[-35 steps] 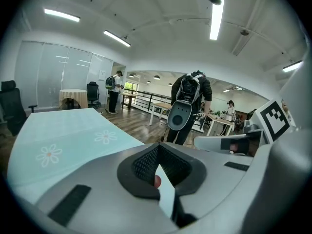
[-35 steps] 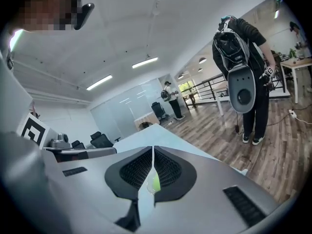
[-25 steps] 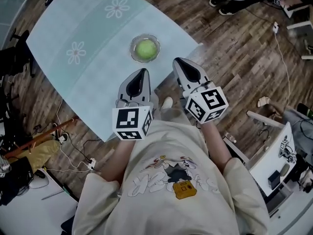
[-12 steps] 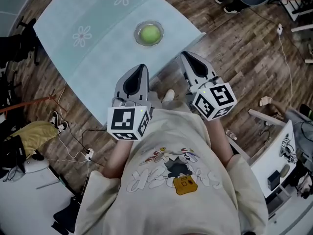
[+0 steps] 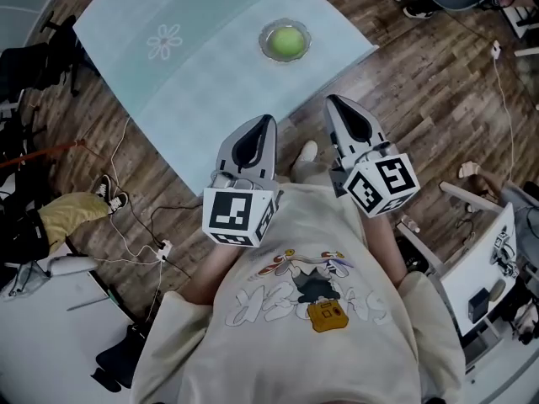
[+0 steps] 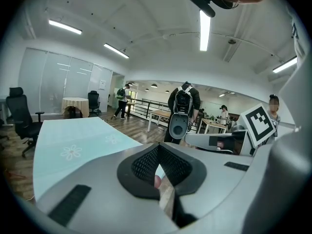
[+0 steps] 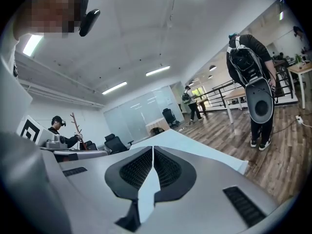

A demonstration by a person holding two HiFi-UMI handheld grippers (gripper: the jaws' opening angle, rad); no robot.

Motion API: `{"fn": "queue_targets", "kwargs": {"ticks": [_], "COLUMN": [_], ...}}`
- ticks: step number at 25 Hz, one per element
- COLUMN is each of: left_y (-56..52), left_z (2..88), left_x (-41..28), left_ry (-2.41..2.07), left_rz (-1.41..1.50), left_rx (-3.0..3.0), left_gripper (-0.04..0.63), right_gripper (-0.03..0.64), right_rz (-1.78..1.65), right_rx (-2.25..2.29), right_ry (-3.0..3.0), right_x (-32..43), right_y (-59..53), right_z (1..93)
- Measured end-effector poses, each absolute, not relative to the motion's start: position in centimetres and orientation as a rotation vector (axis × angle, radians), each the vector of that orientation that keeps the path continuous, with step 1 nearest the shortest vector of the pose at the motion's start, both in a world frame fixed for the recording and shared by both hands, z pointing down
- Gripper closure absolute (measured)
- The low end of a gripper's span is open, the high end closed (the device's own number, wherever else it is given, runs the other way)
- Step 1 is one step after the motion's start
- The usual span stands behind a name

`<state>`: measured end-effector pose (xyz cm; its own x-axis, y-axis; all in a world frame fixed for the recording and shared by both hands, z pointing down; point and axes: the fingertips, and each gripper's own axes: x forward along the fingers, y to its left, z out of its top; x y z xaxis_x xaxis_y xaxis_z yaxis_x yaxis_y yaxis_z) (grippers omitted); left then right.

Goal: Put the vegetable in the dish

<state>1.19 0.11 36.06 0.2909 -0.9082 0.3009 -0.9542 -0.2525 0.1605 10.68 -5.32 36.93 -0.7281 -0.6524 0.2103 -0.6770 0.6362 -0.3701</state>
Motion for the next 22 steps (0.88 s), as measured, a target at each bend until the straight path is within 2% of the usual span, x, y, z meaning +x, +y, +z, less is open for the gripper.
{"fn": "queue_targets", "kwargs": {"ticks": [22], "left_y": [9.5], "left_z": [37.5], "left_x": [-5.1], "left_ry": [-1.628], "left_rz": [0.156], "left_rx": [2.287], "left_gripper": [0.588], "right_gripper": [0.589], "right_rz": [0.653], "right_rx": [1.118], "right_ry": [-2.732], "right_x": [2.6], "right_y": [5.6], "right_z": [39.0]}}
